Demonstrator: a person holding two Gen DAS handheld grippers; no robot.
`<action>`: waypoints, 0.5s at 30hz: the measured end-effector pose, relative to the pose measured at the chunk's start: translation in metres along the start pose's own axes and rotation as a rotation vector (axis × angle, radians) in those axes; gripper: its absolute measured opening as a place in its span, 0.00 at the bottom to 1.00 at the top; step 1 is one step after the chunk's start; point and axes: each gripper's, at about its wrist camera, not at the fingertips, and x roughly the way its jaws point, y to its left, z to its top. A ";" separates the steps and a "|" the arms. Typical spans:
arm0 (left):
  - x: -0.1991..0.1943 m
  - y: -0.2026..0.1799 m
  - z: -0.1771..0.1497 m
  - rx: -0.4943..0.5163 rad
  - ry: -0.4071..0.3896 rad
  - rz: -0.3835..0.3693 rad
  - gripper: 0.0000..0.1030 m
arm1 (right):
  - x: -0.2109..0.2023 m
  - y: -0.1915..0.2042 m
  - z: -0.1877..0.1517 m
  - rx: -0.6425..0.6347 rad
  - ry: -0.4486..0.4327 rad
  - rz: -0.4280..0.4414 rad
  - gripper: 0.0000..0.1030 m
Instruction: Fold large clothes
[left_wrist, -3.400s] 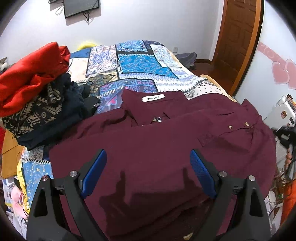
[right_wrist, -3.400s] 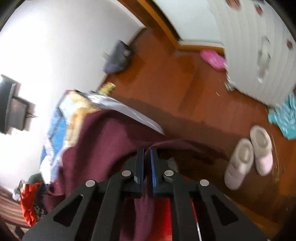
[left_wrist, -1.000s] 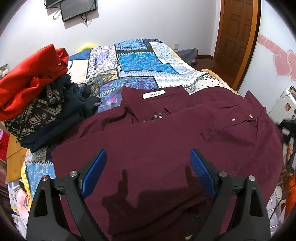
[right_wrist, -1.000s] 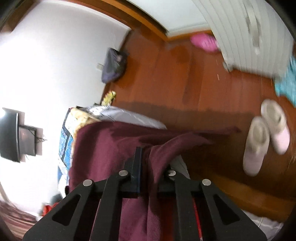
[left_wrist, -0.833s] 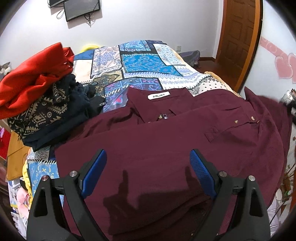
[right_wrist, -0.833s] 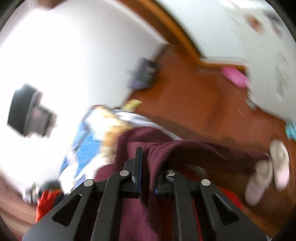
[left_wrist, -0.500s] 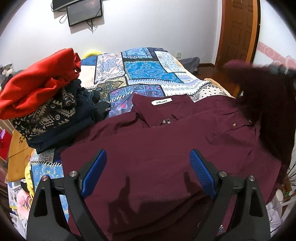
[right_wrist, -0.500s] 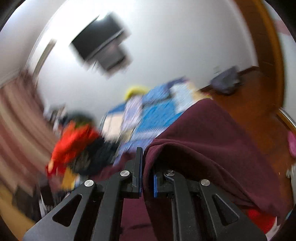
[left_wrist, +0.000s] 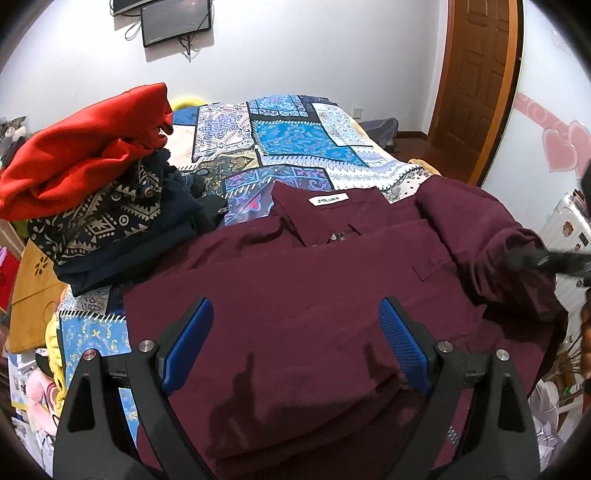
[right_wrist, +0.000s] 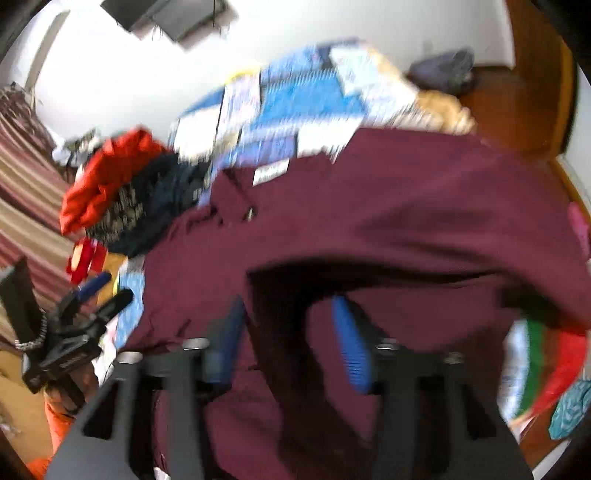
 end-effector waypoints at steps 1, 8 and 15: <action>0.000 -0.001 0.000 -0.001 -0.001 -0.001 0.88 | -0.005 -0.006 0.003 0.010 -0.029 -0.009 0.66; -0.002 -0.013 0.005 0.017 -0.014 -0.011 0.88 | -0.041 -0.076 -0.006 0.324 -0.173 -0.035 0.71; 0.002 -0.020 0.007 0.028 -0.006 -0.020 0.88 | -0.026 -0.157 -0.028 0.652 -0.197 -0.062 0.71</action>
